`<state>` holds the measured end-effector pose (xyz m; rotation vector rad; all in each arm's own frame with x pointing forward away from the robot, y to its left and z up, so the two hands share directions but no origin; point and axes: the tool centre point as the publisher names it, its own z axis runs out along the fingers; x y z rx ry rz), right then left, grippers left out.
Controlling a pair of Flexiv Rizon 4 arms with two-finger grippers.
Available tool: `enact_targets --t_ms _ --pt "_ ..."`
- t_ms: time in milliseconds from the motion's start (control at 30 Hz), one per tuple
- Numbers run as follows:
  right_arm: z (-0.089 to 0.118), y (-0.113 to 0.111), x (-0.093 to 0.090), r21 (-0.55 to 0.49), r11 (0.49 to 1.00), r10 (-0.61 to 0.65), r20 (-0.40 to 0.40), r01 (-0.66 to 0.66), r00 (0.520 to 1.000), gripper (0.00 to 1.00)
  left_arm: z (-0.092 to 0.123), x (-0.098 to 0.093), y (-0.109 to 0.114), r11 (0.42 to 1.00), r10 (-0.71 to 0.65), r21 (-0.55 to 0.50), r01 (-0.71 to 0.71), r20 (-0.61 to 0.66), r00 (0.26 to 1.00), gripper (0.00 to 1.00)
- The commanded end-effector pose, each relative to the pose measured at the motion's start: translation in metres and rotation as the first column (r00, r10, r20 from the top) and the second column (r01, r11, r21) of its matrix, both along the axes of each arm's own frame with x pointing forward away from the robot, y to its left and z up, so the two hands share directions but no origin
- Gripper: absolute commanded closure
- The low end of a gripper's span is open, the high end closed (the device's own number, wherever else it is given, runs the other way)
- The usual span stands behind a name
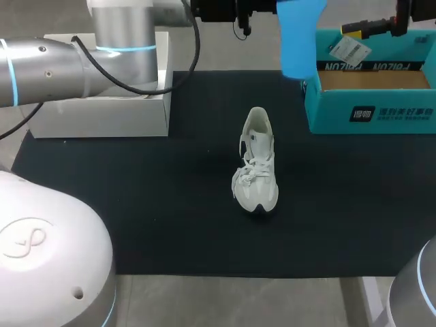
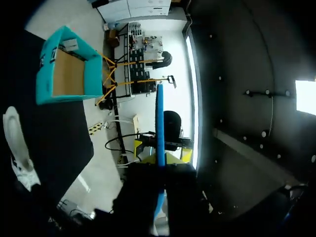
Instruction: Take the shoe out of the shoebox, open the shoe tongue, remove and reinsert the insole, then place the shoe into the shoebox
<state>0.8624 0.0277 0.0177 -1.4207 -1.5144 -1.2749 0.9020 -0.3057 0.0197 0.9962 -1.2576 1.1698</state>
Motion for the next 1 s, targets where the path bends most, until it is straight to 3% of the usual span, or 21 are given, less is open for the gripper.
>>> enact_targets --t_ms 33,133,267,533,733,800,1000 --pt "0.002 0.001 0.0 -0.007 1.0 -0.002 0.0 0.002 1.0 0.0 0.005 0.003 0.001 0.989 -0.039 0.13 0.074 -0.253 0.967 1.0" --pt "0.005 -0.004 -0.002 -0.034 0.999 -0.017 0.003 0.017 1.0 0.0 0.005 0.003 0.001 0.989 -0.039 0.13 0.074 -0.253 0.967 1.0" --pt "0.023 -0.021 -0.002 -0.171 0.984 -0.047 0.005 0.048 0.999 0.0 0.004 0.0 0.005 0.995 -0.002 0.101 0.019 -0.165 0.986 1.0" --pt "0.061 -0.031 0.0 -0.425 0.905 -0.038 -0.032 0.021 0.999 0.0 -0.009 0.0 0.0 0.996 0.031 0.09 -0.02 -0.125 0.992 1.0" --pt "0.076 -0.019 0.001 -0.585 0.811 -0.041 -0.069 -0.007 0.997 0.0 -0.015 0.003 -0.003 0.995 0.061 0.088 -0.05 -0.134 0.989 1.0" --pt "0.08 -0.017 0.001 -0.654 0.756 -0.054 -0.071 -0.005 0.996 0.0 -0.015 0.004 -0.003 0.995 0.06 0.083 -0.049 -0.14 0.988 1.0" --pt "0.088 -0.013 0.002 -0.65 0.759 -0.069 -0.036 0.029 0.997 0.0 -0.014 0.005 -0.001 0.996 0.069 0.061 -0.062 -0.129 0.989 1.0"
